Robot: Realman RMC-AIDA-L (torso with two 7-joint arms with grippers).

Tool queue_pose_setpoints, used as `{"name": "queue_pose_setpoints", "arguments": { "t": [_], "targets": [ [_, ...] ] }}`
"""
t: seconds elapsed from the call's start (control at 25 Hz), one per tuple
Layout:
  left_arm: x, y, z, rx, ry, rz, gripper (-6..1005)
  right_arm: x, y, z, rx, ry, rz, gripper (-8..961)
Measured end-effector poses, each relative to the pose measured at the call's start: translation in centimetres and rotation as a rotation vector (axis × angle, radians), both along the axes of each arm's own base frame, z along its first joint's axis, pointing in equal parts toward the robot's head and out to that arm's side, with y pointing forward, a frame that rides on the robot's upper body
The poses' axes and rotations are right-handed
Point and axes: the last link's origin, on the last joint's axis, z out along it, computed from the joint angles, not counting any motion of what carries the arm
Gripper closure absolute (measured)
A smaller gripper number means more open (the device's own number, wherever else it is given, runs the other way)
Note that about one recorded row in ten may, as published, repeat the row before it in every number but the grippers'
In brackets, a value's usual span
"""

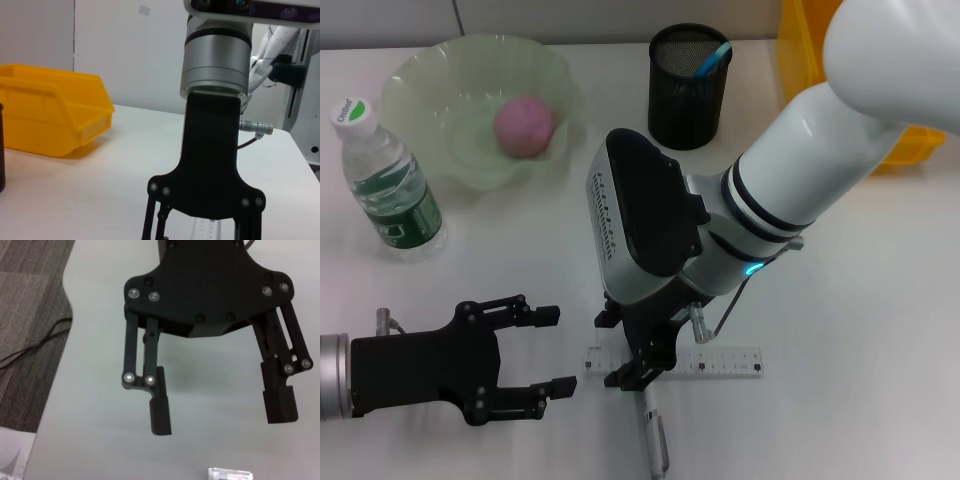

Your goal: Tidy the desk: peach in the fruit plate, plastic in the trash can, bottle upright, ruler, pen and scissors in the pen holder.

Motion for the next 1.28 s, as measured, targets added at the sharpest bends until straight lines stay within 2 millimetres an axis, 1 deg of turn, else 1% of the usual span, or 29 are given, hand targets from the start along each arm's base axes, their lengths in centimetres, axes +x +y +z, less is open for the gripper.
{"name": "queue_pose_setpoints", "arguments": {
  "t": [0.72, 1.0, 1.12, 1.28],
  "targets": [
    [0.12, -0.01, -0.03, 0.006, -0.012, 0.005, 215, 0.39, -0.61, -0.84, -0.008, -0.024, 0.033, 292],
    [0.1, 0.03, 0.06, 0.002, -0.014, 0.014, 215, 0.43, -0.74, -0.95, -0.015, -0.032, 0.04, 475],
    [0.1, 0.03, 0.07, 0.002, -0.013, 0.014, 215, 0.41, -0.7, -0.96, -0.015, -0.034, 0.042, 571],
    [0.1, 0.05, 0.09, 0.003, -0.014, 0.014, 215, 0.1, -0.67, -0.8, -0.017, -0.028, 0.041, 572]
  ]
}}
